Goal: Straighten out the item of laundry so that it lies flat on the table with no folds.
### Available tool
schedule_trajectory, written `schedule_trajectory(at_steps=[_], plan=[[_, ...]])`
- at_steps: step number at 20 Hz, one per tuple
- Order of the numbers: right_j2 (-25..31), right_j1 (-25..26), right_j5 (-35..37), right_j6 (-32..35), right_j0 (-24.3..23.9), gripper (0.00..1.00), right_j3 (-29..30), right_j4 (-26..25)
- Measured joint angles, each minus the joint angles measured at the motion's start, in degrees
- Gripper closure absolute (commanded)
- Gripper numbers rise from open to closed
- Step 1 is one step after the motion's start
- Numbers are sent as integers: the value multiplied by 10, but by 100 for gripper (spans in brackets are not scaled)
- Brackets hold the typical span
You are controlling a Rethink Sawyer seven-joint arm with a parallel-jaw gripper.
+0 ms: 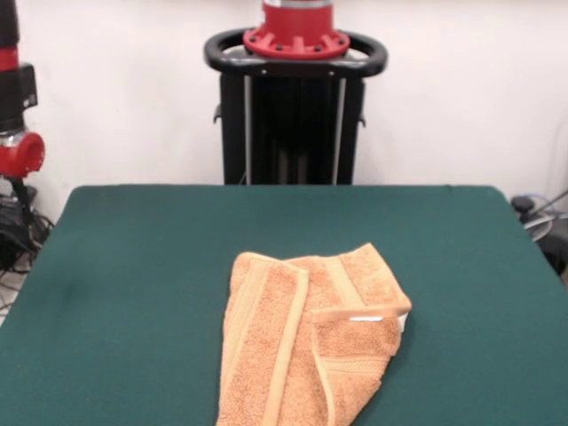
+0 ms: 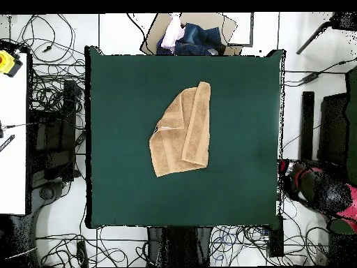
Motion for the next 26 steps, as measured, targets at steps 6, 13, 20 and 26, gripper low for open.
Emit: schedule_trajectory(at_steps=[6,13,20,26], plan=[[81,5,20,-107,-85,0,12,0],[114,-49,25,-218,-127,0,60,5],[139,-177,26,-227,-104,0,165,79],[148,-250,26,-227,-68,0,232,139]])
